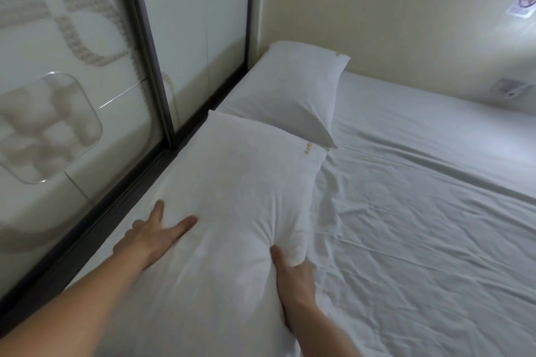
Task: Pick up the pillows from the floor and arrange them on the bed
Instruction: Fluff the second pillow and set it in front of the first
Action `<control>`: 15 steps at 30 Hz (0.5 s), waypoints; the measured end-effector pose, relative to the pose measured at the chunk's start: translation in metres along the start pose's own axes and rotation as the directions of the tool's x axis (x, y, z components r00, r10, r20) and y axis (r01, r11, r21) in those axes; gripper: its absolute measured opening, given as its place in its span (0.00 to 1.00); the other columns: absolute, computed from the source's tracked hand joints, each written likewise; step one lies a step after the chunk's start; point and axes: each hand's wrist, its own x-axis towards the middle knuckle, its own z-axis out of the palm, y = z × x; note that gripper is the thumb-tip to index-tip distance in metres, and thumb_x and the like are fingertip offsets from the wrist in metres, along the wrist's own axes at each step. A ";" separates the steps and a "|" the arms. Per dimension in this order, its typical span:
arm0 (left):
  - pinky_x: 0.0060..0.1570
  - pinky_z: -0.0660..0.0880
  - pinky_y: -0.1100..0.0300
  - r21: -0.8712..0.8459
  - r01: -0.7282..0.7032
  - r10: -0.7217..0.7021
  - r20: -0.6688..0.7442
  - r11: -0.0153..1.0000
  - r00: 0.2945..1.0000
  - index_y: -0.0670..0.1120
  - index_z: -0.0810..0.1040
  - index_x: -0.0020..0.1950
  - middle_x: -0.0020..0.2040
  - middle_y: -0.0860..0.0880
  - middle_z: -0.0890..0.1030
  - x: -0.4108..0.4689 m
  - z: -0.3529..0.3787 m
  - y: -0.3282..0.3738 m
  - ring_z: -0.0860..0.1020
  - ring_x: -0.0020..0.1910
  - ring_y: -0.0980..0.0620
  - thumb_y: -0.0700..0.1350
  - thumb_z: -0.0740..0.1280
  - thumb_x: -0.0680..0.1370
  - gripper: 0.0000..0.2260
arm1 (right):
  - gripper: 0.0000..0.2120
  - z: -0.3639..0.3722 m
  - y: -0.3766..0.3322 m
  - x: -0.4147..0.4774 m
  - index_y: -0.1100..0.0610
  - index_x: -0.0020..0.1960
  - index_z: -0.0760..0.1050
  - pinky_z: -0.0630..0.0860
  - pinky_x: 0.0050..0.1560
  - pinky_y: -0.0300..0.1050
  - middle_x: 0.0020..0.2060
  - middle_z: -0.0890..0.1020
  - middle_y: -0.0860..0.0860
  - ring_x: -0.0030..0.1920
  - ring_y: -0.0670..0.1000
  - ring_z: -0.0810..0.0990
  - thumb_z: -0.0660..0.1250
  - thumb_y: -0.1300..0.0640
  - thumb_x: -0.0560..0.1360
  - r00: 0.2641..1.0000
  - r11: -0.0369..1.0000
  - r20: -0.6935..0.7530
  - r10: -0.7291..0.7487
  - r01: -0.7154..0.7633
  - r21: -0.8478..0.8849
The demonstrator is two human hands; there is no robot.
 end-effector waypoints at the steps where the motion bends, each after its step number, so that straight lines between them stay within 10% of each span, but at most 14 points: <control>1: 0.65 0.67 0.44 -0.011 -0.004 0.004 0.006 1.000 1.000 0.63 0.43 0.76 0.76 0.39 0.60 -0.002 -0.001 -0.001 0.67 0.69 0.37 0.85 0.52 0.52 0.57 | 0.43 -0.001 0.002 0.000 0.53 0.69 0.69 0.74 0.61 0.52 0.58 0.80 0.55 0.57 0.58 0.79 0.71 0.33 0.60 1.000 1.000 0.002 -0.002 0.002 -0.002; 9: 0.68 0.61 0.41 0.080 0.022 -0.024 0.024 0.997 0.999 0.62 0.42 0.76 0.76 0.43 0.61 -0.021 -0.005 -0.036 0.64 0.71 0.39 0.85 0.47 0.54 0.55 | 0.45 -0.008 0.021 0.003 0.55 0.74 0.57 0.66 0.65 0.59 0.68 0.70 0.61 0.65 0.63 0.71 0.60 0.28 0.68 0.998 0.969 -0.011 0.062 -0.063 -0.240; 12: 0.70 0.51 0.36 0.186 -0.031 0.048 -0.088 0.982 0.995 0.60 0.43 0.76 0.78 0.44 0.56 -0.022 -0.002 -0.039 0.57 0.75 0.40 0.81 0.45 0.63 0.46 | 0.41 -0.003 0.013 -0.014 0.51 0.76 0.53 0.61 0.67 0.60 0.74 0.61 0.57 0.71 0.61 0.63 0.54 0.30 0.70 0.945 0.785 -0.116 -0.306 0.181 -0.593; 15: 0.73 0.42 0.40 0.228 -0.313 0.343 -0.104 0.922 0.934 0.61 0.41 0.76 0.80 0.50 0.44 -0.025 0.014 -0.020 0.44 0.78 0.46 0.75 0.41 0.69 0.39 | 0.34 0.016 0.007 -0.037 0.44 0.76 0.48 0.52 0.73 0.54 0.78 0.52 0.49 0.76 0.53 0.52 0.47 0.32 0.73 0.704 0.422 0.175 -0.689 0.585 -0.693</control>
